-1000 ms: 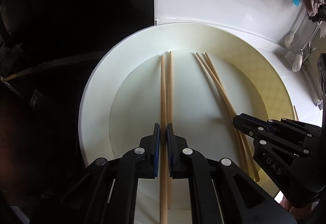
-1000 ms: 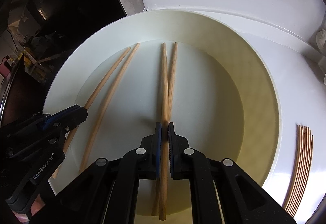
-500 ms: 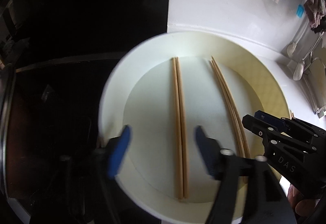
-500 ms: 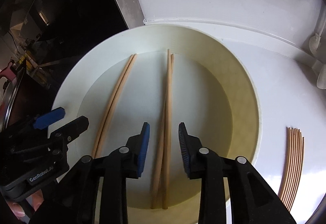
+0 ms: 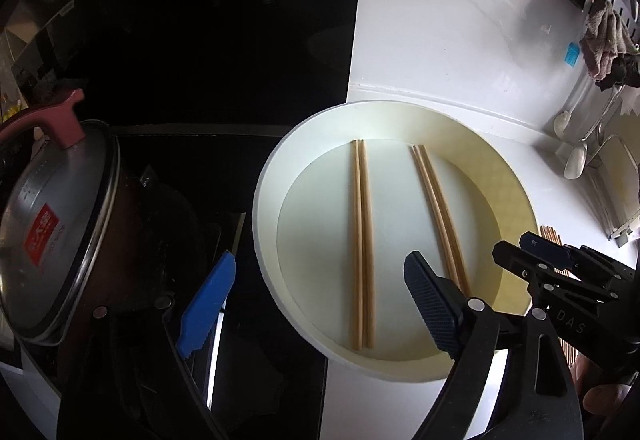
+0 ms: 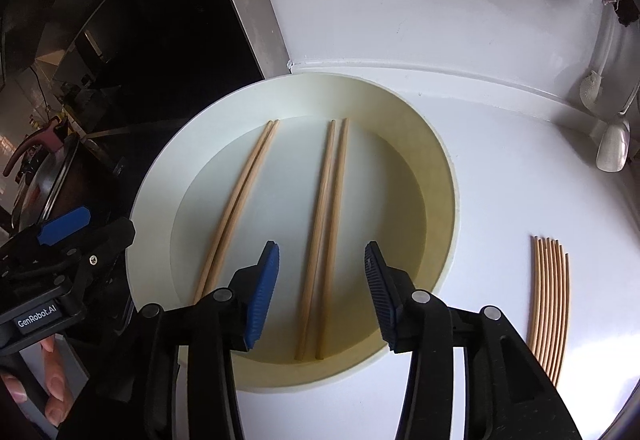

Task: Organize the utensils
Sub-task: 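Move both open tools back toward the remaining chopstick bundle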

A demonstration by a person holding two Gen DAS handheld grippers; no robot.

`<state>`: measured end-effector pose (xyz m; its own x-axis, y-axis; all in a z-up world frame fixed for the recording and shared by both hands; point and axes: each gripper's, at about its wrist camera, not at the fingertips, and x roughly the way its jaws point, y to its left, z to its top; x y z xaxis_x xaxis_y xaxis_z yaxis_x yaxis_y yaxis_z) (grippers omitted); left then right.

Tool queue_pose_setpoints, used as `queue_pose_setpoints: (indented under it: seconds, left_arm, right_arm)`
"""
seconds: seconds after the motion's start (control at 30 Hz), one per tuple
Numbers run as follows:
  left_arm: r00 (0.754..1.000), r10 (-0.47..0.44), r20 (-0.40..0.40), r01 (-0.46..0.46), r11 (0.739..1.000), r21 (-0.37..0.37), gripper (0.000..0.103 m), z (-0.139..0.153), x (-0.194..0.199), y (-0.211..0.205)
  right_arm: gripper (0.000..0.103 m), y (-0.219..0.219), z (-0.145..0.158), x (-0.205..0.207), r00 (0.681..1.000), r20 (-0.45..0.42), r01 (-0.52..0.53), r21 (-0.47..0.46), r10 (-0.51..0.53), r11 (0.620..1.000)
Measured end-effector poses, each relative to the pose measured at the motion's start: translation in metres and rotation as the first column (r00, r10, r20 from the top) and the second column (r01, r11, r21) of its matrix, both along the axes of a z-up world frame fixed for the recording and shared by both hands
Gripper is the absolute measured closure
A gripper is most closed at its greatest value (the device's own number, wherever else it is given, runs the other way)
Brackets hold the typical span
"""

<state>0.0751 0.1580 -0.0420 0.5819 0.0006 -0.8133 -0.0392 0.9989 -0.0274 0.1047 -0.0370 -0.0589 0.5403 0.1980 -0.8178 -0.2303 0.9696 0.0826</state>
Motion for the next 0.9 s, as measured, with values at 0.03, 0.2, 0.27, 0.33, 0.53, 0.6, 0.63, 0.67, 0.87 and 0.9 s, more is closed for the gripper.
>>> queue_pose_setpoints:
  seconds: [0.03, 0.2, 0.27, 0.33, 0.53, 0.6, 0.63, 0.67, 0.87, 0.9]
  left_arm:
    - [1.0, 0.002, 0.001, -0.002, 1.0, -0.002, 0.018, 0.002, -0.002, -0.001]
    - [1.0, 0.01, 0.009, -0.01, 1.0, -0.003, 0.018, 0.009, -0.017, -0.013]
    - [1.0, 0.008, 0.009, -0.008, 1.0, -0.004, 0.018, 0.012, -0.022, -0.02]
    - [1.0, 0.003, 0.01, -0.002, 1.0, -0.009, 0.018, 0.014, -0.028, -0.027]
    - [0.999, -0.029, 0.026, 0.03, 0.999, -0.015, 0.017, 0.02, -0.047, -0.057]
    - [0.999, -0.044, 0.031, 0.045, 0.999, -0.015, 0.017, 0.021, -0.052, -0.069]
    - [0.998, -0.05, 0.031, 0.051, 0.999, -0.014, 0.017, 0.021, -0.054, -0.074]
    - [0.998, -0.057, 0.03, 0.058, 0.998, -0.018, 0.017, 0.021, -0.056, -0.08]
    - [0.994, -0.104, 0.024, 0.105, 0.994, -0.034, 0.016, 0.017, -0.07, -0.114]
    - [0.993, -0.113, 0.021, 0.114, 0.993, -0.038, 0.015, 0.016, -0.071, -0.12]
  right_arm:
    - [0.06, -0.002, 0.002, -0.003, 1.0, 0.004, -0.001, 0.003, 0.001, 1.0]
    - [0.056, -0.018, 0.016, -0.024, 0.999, 0.031, 0.013, 0.012, -0.013, 1.0]
    - [0.055, -0.024, 0.02, -0.032, 0.999, 0.04, 0.016, 0.017, -0.017, 1.0]
    - [0.055, -0.031, 0.025, -0.041, 0.999, 0.045, 0.011, 0.017, -0.012, 1.0]
    - [0.051, -0.06, 0.034, -0.065, 0.998, 0.06, 0.022, 0.014, -0.023, 1.0]
    - [0.051, -0.072, 0.036, -0.071, 0.998, 0.061, 0.035, 0.011, -0.036, 0.999]
    - [0.051, -0.078, 0.036, -0.074, 0.997, 0.062, 0.042, 0.01, -0.043, 0.999]
    - [0.051, -0.085, 0.036, -0.078, 0.997, 0.062, 0.051, 0.01, -0.051, 0.999]
    - [0.05, -0.129, 0.035, -0.1, 0.991, 0.061, 0.115, 0.012, -0.115, 0.993]
    - [0.05, -0.137, 0.034, -0.104, 0.99, 0.063, 0.125, 0.011, -0.125, 0.992]
